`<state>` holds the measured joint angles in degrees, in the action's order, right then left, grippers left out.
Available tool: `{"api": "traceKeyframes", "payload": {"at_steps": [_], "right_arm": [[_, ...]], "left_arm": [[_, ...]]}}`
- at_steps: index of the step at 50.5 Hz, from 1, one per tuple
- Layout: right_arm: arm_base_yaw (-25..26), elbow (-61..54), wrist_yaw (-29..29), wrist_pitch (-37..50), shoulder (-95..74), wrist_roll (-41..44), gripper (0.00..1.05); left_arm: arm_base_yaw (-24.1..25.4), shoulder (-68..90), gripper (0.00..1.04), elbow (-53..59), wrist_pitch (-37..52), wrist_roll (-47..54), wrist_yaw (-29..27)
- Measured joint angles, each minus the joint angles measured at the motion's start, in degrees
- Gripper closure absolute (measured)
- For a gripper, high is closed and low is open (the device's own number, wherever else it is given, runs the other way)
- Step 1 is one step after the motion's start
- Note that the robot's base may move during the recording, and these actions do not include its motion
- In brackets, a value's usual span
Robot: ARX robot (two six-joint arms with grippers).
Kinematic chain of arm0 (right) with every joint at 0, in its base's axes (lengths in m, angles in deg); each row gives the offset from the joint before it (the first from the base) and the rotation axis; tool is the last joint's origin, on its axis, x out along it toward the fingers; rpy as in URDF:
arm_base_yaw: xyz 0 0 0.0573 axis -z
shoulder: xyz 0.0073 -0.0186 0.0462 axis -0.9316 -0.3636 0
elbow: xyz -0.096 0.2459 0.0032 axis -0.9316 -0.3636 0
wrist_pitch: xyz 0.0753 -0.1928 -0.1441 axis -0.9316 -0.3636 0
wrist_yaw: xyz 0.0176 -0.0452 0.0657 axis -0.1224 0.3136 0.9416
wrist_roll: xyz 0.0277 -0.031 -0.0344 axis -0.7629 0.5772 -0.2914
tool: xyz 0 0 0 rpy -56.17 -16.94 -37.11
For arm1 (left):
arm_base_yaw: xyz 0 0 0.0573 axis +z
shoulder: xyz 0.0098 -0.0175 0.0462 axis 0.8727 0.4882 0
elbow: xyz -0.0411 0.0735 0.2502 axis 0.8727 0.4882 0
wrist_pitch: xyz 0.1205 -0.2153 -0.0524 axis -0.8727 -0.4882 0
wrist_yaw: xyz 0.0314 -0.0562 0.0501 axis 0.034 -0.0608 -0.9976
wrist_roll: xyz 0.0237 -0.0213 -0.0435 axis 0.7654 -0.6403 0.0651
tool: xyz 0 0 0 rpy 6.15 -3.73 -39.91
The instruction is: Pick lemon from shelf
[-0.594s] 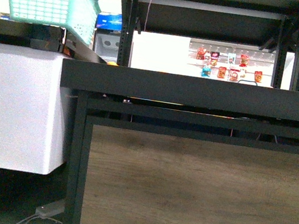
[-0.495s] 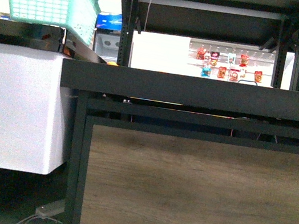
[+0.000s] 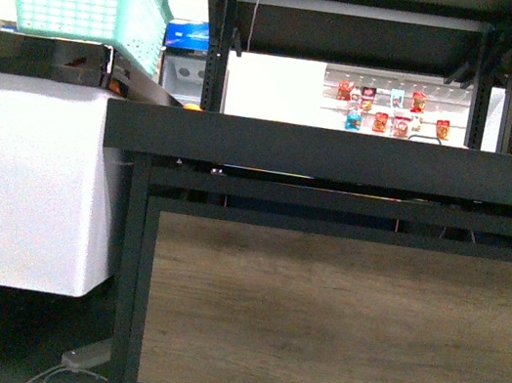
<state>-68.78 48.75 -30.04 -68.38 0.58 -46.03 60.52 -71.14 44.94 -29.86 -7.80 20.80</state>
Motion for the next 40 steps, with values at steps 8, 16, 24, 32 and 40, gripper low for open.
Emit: {"api": "traceKeyframes", "payload": {"at_steps": [8,16,24,32,40], "right_arm": [[0.0,0.0,0.0,0.0,0.0,0.0,0.08],[0.0,0.0,0.0,0.0,0.0,0.0,0.08],[0.0,0.0,0.0,0.0,0.0,0.0,0.08],[0.0,0.0,0.0,0.0,0.0,0.0,0.08],[0.0,0.0,0.0,0.0,0.0,0.0,0.08]], "left_arm": [[0.0,0.0,0.08,0.0,0.0,0.0,0.0],[0.0,0.0,0.08,0.0,0.0,0.0,0.0],[0.0,0.0,0.08,0.0,0.0,0.0,0.0],[0.0,0.0,0.08,0.0,0.0,0.0,0.0],[0.0,0.0,0.08,0.0,0.0,0.0,0.0]]}}
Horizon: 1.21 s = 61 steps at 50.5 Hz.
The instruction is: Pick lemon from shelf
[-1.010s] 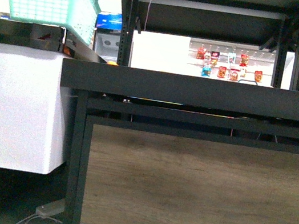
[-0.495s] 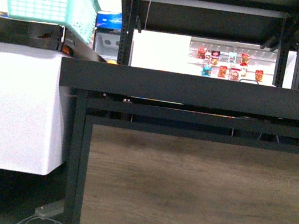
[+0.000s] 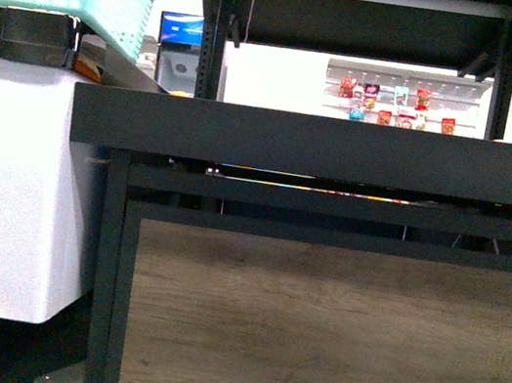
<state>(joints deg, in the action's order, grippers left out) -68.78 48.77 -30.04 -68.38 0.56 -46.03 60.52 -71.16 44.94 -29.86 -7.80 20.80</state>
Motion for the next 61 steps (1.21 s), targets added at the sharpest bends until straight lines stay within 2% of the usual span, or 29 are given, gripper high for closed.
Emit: {"api": "traceKeyframes", "payload": {"at_steps": [61], "right_arm": [[0.0,0.0,0.0,0.0,0.0,0.0,0.08]], "left_arm": [[0.0,0.0,0.08,0.0,0.0,0.0,0.0]]}}
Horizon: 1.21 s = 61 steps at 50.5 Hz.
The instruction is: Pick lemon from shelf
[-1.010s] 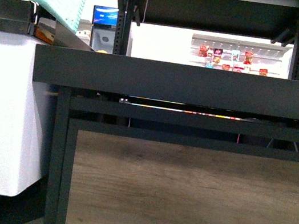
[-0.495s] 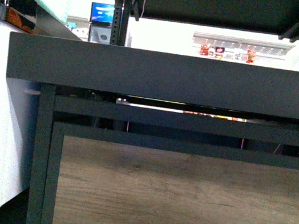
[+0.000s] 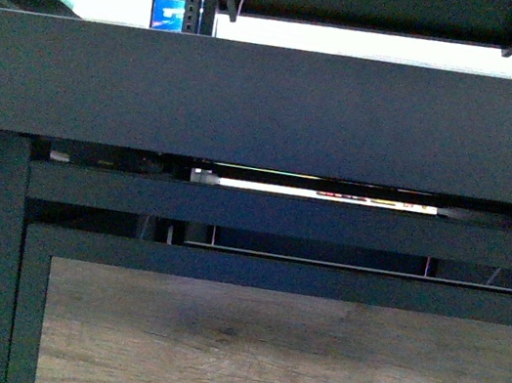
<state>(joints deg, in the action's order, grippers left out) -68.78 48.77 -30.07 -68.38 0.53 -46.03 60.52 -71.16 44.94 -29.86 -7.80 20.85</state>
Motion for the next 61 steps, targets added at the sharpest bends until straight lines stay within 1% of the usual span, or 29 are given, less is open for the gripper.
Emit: {"api": "traceKeyframes", "payload": {"at_steps": [61], "right_arm": [[0.0,0.0,0.0,0.0,0.0,0.0,0.08]], "left_arm": [[0.0,0.0,0.08,0.0,0.0,0.0,0.0]]}}
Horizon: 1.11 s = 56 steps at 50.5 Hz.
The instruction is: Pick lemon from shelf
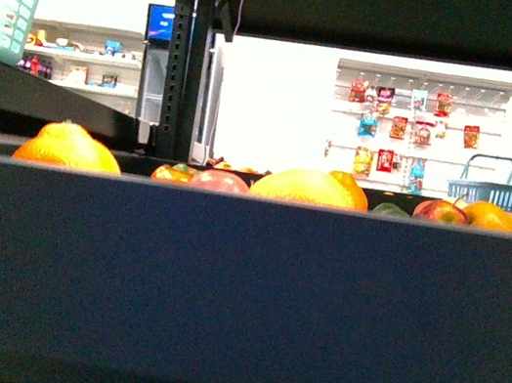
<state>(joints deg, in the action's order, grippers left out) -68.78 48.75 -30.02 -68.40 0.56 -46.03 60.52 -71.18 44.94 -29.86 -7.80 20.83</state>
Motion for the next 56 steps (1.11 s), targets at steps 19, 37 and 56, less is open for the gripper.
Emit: {"api": "traceKeyframes", "payload": {"at_steps": [19,37,56], "right_arm": [[0.0,0.0,0.0,0.0,0.0,0.0,0.08],[0.0,0.0,0.0,0.0,0.0,0.0,0.08],[0.0,0.0,0.0,0.0,0.0,0.0,0.08]], "left_arm": [[0.0,0.0,0.08,0.0,0.0,0.0,0.0],[0.0,0.0,0.08,0.0,0.0,0.0,0.0],[0.0,0.0,0.08,0.0,0.0,0.0,0.0]]}}
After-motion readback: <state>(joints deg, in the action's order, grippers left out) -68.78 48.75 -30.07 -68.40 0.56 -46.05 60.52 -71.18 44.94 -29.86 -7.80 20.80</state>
